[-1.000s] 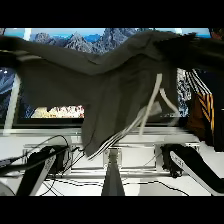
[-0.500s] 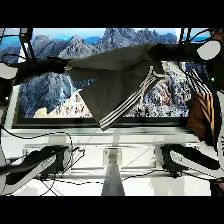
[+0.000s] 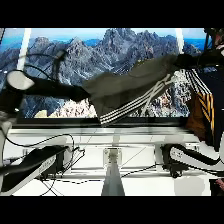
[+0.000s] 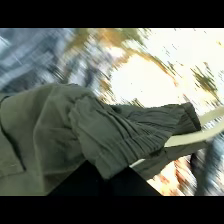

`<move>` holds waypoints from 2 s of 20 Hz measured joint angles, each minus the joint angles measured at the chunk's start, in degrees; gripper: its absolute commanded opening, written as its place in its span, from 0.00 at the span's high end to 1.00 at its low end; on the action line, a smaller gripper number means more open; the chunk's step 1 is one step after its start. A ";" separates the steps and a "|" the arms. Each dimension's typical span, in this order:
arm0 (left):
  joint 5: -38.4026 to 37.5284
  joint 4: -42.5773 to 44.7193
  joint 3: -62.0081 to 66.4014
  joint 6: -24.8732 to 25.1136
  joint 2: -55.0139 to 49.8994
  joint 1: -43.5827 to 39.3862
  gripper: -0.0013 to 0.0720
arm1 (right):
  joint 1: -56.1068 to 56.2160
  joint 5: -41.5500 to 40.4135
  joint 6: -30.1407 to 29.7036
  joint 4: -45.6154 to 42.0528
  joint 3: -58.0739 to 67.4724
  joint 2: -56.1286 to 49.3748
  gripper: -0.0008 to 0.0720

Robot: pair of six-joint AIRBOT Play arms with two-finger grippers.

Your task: Fold the clothes and pants, and hang the long-sleeved shirts on hangers.

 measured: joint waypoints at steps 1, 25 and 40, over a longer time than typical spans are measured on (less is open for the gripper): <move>1.53 -0.02 -1.36 -0.94 -0.70 -3.58 0.97 | -0.87 1.90 -0.66 -1.66 0.00 -0.04 0.95; 16.31 -7.80 -6.62 -1.38 -22.75 -0.87 0.04 | -2.93 6.29 -2.56 -25.83 -0.04 -4.35 0.33; 16.72 -1.03 4.42 8.61 -28.44 1.31 0.97 | -2.95 -0.33 -1.51 -16.17 -0.70 -4.35 0.39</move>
